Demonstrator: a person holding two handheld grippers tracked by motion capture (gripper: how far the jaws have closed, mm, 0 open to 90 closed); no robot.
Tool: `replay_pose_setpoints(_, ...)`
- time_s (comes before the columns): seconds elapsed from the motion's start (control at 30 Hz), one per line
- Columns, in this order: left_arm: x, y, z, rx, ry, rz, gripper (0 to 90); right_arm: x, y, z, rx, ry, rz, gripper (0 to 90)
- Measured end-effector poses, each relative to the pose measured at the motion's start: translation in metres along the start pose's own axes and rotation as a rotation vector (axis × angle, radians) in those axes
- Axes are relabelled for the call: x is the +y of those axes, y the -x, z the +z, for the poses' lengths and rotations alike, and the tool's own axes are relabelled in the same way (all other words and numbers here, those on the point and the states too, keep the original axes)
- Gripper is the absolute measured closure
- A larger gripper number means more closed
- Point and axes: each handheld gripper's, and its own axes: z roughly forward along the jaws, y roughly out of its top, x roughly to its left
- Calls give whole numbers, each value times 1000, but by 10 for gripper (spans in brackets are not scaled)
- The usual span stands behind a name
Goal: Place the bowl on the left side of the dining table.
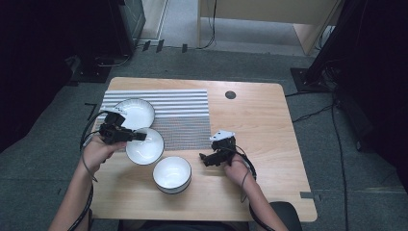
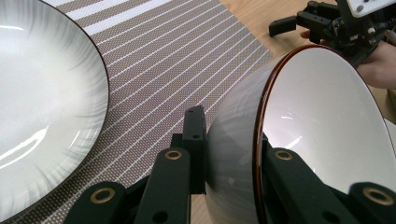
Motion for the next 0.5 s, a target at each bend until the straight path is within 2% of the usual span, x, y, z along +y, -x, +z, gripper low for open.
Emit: replay_pose_setpoints(0.5, 5, -8, 12, 5, -17, -7, 779, 0, 0, 0, 0, 1, 1, 0)
